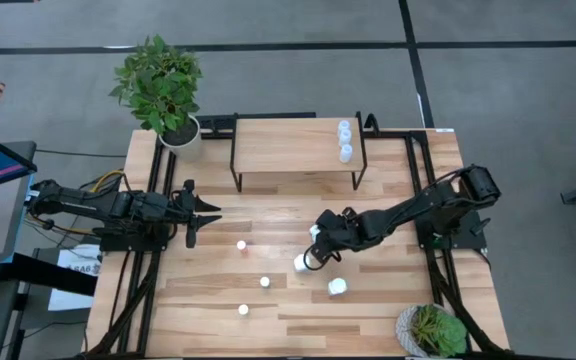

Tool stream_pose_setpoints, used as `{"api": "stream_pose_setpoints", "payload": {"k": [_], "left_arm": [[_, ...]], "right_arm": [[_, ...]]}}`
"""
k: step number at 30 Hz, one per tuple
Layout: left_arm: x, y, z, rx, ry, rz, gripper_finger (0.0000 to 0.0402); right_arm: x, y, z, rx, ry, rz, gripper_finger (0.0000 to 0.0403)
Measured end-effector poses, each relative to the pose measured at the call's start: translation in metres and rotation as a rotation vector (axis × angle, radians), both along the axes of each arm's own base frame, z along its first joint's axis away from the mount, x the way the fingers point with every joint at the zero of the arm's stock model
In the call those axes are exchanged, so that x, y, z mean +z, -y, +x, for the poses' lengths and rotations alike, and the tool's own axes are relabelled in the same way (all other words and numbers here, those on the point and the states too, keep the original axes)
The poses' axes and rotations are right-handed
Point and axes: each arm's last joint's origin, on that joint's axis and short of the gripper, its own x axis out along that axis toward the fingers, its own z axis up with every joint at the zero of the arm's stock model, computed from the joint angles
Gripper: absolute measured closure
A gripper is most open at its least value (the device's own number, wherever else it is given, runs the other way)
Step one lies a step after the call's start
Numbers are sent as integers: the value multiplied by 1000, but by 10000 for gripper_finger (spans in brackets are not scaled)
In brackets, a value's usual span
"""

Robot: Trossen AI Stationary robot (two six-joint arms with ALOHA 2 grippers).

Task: Pick and place medicine bottles onto shelf by color
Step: Put the top white medicine bottle on the shelf

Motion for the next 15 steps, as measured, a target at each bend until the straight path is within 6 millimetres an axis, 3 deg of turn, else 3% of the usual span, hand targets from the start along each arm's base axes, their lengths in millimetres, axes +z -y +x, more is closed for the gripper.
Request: {"api": "stream_pose_setpoints", "payload": {"k": [15], "left_arm": [[-1, 0, 0, 3, -9, 2, 312]], "right_arm": [[-31, -2, 15, 5, -52, -2, 138]]}}
